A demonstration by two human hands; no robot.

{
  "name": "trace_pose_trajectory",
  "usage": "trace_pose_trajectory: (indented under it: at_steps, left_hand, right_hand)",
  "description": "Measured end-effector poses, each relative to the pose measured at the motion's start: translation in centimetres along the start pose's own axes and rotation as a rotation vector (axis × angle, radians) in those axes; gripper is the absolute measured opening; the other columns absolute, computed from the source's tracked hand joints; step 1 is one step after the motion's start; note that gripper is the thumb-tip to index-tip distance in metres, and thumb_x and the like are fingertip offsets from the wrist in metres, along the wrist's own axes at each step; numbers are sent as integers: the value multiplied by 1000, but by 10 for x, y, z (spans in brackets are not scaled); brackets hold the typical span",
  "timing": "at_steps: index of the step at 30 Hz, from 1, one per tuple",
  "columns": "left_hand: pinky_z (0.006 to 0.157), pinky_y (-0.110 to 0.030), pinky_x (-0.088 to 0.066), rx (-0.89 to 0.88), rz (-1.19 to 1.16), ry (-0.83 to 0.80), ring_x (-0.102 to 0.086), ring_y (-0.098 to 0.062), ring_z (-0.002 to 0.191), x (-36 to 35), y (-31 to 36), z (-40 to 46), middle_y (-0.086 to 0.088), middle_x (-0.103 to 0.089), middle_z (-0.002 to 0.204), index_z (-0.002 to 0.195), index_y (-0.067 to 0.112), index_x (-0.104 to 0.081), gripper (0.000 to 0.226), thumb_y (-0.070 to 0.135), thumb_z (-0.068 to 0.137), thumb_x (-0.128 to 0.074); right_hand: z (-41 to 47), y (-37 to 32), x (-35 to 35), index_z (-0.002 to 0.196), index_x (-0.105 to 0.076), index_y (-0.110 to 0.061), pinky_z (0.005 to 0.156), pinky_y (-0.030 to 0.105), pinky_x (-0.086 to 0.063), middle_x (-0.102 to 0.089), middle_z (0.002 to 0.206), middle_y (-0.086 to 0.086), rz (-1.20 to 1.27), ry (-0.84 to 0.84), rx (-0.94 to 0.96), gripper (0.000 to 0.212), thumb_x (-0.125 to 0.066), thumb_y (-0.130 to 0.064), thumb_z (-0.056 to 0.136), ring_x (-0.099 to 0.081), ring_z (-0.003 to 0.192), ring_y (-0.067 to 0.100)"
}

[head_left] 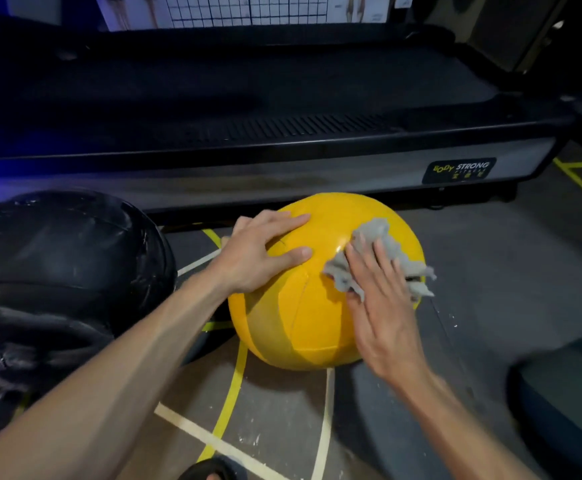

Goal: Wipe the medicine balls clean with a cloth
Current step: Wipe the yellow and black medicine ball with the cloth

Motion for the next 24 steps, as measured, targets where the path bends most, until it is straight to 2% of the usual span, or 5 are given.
trace_pose_trajectory:
  at_steps: [5,9,12,16,24]
  left_hand:
    - [110,-43,-21,-207,80,15,-27,-14,132,-32,37,-65,33,-21,161,144,68,-37,57,77,88,-48]
    - [111,-44,-35,-397,-116,106,-47,-9,134,-25,56,-103,26,-49,149,127,42,-69,29,42,99,-65]
    - [111,-48,-43,-108,-153,280,-49,-4,134,1,-5,-100,24,-52,143,129,40,-64,36,49,94,-69]
    - [115,-39,-40,341,-70,-305,-43,-8,140,-66,-85,-117,24,-40,151,153,43,-33,110,97,61,-58]
    - [77,-43,-55,172,92,-127,-67,-3,71,-61,-72,-94,18,-72,79,76,27,-63,45,55,105,-43]
  right_hand:
    - [-5,55,47,146,-50,-27,123,34,-23,-39,151,-31,282,145,-380,39,-39,-21,109,-24,147,-8]
    - [-4,80,66,128,-65,-41,123,33,-25,-48,149,-24,336,22,-531,33,-41,-28,109,-32,145,-4]
    - [-12,81,70,135,-61,-36,117,21,-21,-42,151,-28,312,-40,-511,35,-39,-28,110,-28,145,-8]
    - [-17,87,74,130,-54,-52,100,2,-19,-39,142,-40,309,-32,-561,35,-35,-30,110,-31,139,-10]
    - [-21,115,84,117,-63,-54,93,14,-34,-57,118,-40,378,87,-654,26,-46,-38,107,-51,112,-16]
Point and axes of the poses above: each hand's wrist, its own z-axis towards the middle knuckle, its own x-axis out of the back of the hand, y = z × x, the point moved 10 cm from there along z, towards the middle knuckle
